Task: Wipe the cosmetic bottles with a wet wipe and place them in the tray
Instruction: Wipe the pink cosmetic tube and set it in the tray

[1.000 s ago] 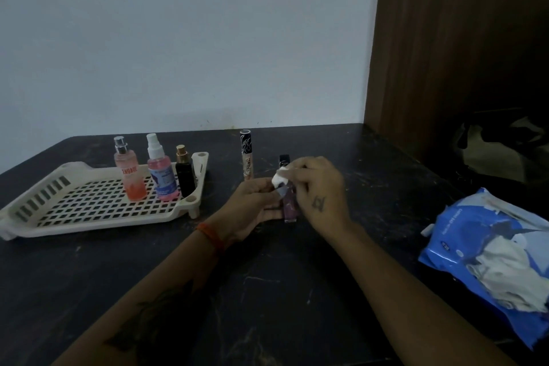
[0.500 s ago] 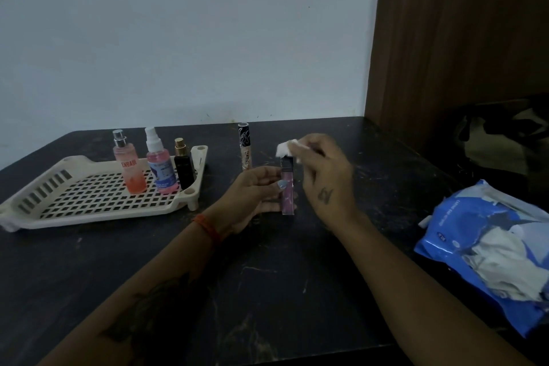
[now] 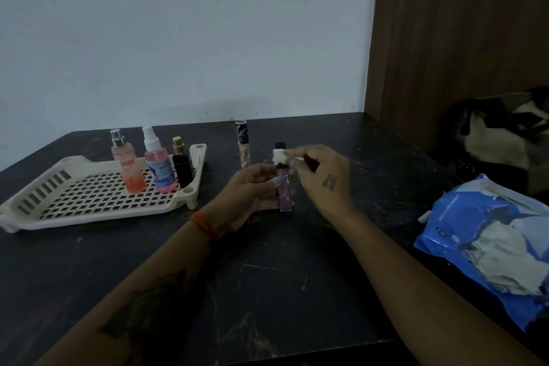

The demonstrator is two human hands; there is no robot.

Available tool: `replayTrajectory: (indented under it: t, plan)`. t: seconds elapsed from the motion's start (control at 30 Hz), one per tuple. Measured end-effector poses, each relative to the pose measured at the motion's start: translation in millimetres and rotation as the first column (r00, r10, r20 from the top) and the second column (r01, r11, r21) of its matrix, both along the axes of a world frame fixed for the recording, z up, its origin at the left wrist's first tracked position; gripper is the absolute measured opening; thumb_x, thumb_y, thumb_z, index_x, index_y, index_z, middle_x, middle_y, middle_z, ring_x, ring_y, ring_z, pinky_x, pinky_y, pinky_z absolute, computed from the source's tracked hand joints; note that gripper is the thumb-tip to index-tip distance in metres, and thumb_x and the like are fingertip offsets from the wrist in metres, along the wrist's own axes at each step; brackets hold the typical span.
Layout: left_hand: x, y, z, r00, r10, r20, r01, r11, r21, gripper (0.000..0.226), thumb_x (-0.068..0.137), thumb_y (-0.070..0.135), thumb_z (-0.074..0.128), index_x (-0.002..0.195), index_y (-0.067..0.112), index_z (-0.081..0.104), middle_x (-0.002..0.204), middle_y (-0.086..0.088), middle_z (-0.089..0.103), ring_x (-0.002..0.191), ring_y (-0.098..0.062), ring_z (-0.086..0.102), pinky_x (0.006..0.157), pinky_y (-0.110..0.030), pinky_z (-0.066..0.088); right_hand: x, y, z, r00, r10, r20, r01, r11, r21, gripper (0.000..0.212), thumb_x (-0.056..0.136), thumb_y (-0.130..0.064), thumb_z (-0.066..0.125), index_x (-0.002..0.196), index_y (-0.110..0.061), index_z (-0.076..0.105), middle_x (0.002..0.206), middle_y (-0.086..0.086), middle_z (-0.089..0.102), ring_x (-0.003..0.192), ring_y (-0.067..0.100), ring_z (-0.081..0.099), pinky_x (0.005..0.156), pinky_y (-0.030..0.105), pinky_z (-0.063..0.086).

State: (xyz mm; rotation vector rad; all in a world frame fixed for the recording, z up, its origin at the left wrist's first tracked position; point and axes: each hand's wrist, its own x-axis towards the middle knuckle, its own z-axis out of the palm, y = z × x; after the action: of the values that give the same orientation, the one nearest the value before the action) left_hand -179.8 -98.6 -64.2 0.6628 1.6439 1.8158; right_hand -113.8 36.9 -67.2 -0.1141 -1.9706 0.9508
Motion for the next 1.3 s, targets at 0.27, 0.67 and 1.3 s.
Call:
replayTrajectory:
  t: [0.27,0.67,1.3]
  plan:
    - [-4.5,-3.9,-3.7,1.000,0.002,0.005,-0.003,0.997,0.071,0.026,0.088,-0.004,0.047,0.110,0.008,0.056,0.106,-0.014,0.067,0.093,-0.025,0.068,0.071,-0.035,0.058,8.1,-3.8,0.8,0.995,0.099,0.032,-0.102,0.989,0.105,0.003,0.074,-0.004,0.073,0.073,-0.006,0.070,0.079,0.005,0.067,0.069,0.012,0.060,0.061,0.021,0.050]
    - [-7.4,-5.9,-1.4,0.999,0.027,0.030,-0.029,0.998,0.060,0.020,0.085,0.003,0.053,0.104,0.009,0.056,0.107,-0.013,0.064,0.094,-0.025,0.067,0.080,-0.043,0.057,11.0,-3.5,2.2,0.996,0.084,0.028,-0.085,0.996,0.016,0.016,0.074,-0.001,0.072,0.087,-0.009,0.074,0.084,0.001,0.068,0.072,0.004,0.058,0.064,0.003,0.043]
    - [-5.2,-5.1,0.6,0.997,0.049,0.064,-0.055,0.994,0.099,0.013,0.089,0.003,0.049,0.099,0.008,0.056,0.099,-0.011,0.067,0.084,-0.021,0.069,0.073,-0.037,0.059,12.8,-2.2,4.2,0.986,0.156,0.067,-0.146,0.980,-0.134,0.014,0.071,-0.006,0.074,0.076,-0.018,0.072,0.067,-0.015,0.061,0.060,-0.004,0.055,0.052,0.008,0.045]
